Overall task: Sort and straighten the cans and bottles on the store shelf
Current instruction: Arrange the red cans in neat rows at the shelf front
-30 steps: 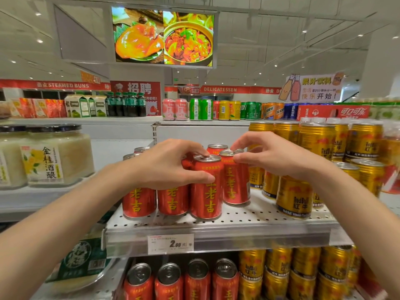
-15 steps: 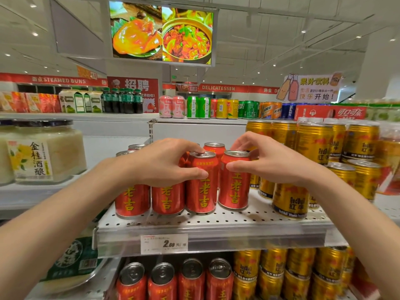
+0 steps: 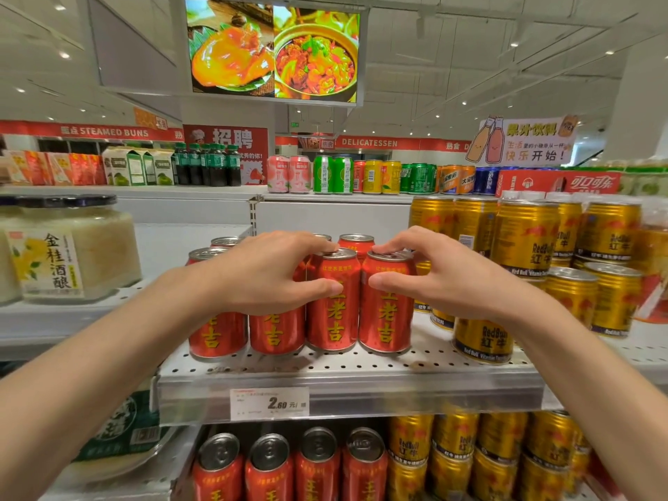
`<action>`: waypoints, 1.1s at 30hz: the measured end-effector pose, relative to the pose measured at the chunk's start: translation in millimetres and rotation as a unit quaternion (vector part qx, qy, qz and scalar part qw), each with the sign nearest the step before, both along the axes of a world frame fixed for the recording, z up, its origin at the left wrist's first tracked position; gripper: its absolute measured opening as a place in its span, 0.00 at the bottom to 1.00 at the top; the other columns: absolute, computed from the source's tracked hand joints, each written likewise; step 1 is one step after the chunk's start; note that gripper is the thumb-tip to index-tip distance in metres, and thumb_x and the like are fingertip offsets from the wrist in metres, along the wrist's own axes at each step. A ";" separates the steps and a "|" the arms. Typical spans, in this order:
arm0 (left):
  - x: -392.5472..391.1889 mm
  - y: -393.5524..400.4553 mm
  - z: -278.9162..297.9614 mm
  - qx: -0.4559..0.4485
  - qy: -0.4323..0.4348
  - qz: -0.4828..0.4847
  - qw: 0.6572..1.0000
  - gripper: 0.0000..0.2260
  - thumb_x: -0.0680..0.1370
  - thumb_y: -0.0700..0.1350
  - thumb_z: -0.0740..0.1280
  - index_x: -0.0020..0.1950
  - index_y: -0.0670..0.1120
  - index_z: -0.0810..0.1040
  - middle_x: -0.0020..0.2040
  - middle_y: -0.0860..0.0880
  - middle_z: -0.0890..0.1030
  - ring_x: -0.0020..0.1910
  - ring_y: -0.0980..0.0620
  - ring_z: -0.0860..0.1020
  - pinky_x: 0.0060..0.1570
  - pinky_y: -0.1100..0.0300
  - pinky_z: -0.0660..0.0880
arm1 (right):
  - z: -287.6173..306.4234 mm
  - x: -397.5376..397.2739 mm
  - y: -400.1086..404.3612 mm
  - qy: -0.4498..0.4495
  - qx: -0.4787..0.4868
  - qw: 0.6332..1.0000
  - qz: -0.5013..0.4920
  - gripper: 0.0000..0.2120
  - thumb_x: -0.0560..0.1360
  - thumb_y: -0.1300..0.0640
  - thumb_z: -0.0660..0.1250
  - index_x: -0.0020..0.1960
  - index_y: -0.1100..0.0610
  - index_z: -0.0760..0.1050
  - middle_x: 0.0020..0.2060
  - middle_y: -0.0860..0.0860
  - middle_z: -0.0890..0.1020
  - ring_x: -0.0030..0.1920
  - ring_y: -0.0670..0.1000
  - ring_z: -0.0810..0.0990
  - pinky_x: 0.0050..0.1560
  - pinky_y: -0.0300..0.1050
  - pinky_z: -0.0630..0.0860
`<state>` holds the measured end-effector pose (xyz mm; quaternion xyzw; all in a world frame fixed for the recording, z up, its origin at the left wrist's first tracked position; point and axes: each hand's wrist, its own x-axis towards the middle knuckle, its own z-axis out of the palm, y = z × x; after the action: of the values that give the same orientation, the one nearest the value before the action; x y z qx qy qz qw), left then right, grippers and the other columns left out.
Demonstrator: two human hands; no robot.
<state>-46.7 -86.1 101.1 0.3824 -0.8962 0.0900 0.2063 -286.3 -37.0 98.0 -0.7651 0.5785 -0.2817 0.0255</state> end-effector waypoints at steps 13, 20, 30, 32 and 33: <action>63.8 -12.4 38.8 0.025 0.106 0.063 0.992 0.18 0.78 0.59 0.66 0.65 0.52 0.78 0.59 0.58 0.80 0.53 0.62 0.78 0.55 0.56 0.78 | 24.3 35.6 -29.1 0.039 -0.061 0.996 0.052 0.21 0.74 0.33 0.64 0.58 0.44 0.80 0.55 0.41 0.81 0.56 0.42 0.79 0.59 0.51 0.80; 77.1 -48.7 53.2 0.128 0.066 0.126 0.981 0.18 0.78 0.56 0.70 0.62 0.47 0.81 0.59 0.51 0.82 0.53 0.54 0.80 0.50 0.59 0.77 | 34.8 74.5 -54.1 0.033 -0.018 0.990 0.137 0.16 0.76 0.41 0.70 0.59 0.47 0.83 0.51 0.41 0.85 0.51 0.41 0.83 0.58 0.47 0.80; 77.8 -67.6 52.9 0.232 0.080 0.107 0.964 0.12 0.74 0.57 0.75 0.51 0.52 0.87 0.50 0.56 0.85 0.50 0.55 0.83 0.44 0.59 0.83 | 24.1 78.4 -61.0 0.013 0.016 0.981 0.192 0.20 0.74 0.31 0.64 0.54 0.42 0.85 0.47 0.51 0.87 0.49 0.57 0.84 0.53 0.62 0.80; 78.3 -67.6 52.9 0.224 0.081 0.106 0.965 0.12 0.74 0.55 0.75 0.53 0.50 0.86 0.51 0.55 0.85 0.50 0.55 0.83 0.42 0.61 0.82 | 24.4 78.2 -60.7 0.013 0.019 0.981 0.191 0.18 0.77 0.34 0.65 0.54 0.44 0.85 0.47 0.46 0.87 0.48 0.53 0.85 0.53 0.59 0.80; 78.3 -67.4 52.6 0.222 0.081 0.108 0.966 0.12 0.74 0.54 0.75 0.54 0.50 0.86 0.52 0.55 0.85 0.50 0.55 0.83 0.42 0.61 0.82 | 24.2 78.2 -60.4 0.013 0.019 0.982 0.187 0.17 0.77 0.36 0.65 0.55 0.44 0.85 0.47 0.44 0.87 0.47 0.50 0.85 0.53 0.57 0.80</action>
<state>31.7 -153.5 153.7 0.5191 -0.8274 -0.1210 0.1768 -208.1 -97.4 122.2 -0.8626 0.4310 -0.2508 0.0852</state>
